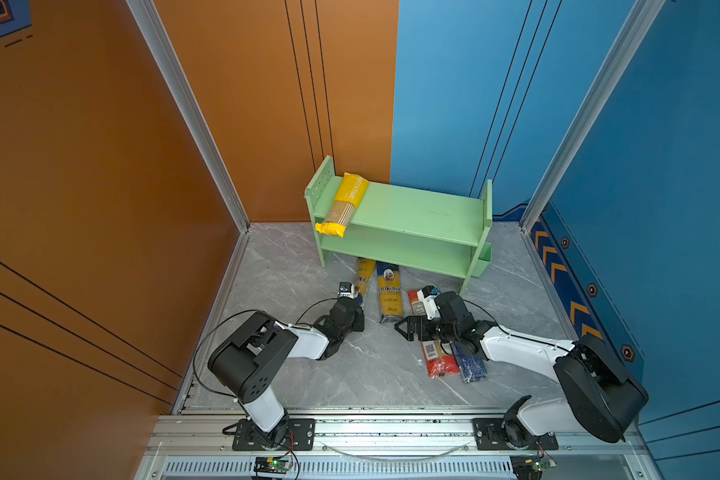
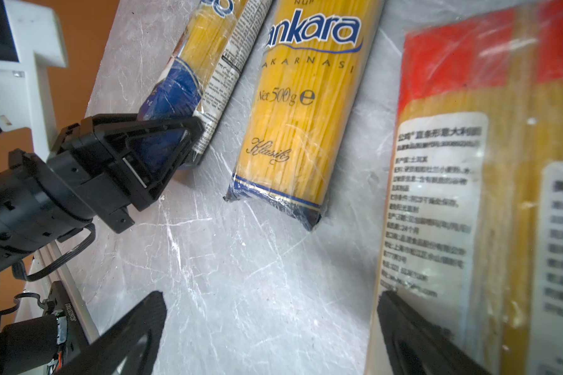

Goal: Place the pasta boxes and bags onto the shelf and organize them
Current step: 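Lower the left gripper and close it around the blue-ended ankara pack, then lift the ankara pack with the left gripper and pull it toward the robot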

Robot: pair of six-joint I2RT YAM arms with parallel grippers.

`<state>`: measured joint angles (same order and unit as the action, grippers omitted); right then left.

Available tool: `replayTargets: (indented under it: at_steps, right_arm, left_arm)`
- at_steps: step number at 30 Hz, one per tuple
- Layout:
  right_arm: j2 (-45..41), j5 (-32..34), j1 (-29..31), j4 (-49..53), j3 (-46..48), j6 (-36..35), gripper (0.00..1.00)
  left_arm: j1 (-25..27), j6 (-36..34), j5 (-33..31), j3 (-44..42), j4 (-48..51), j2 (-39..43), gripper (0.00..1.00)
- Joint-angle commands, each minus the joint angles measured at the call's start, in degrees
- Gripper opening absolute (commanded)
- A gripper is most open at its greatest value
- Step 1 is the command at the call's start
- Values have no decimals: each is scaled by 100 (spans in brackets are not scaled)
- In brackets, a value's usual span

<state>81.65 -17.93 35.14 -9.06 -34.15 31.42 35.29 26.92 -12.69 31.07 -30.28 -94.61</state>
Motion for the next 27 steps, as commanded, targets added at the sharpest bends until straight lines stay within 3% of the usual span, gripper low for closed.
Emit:
replayTargets:
  at_steps: [1,27]
  right_arm:
    - [9,68,2,-59,-12,47,100]
    - [238,9,2,-165,-78,66,100]
  left_arm:
    - [81,143,394,-254,1249,140,0]
    - [221,691,572,905,5347,2670,0]
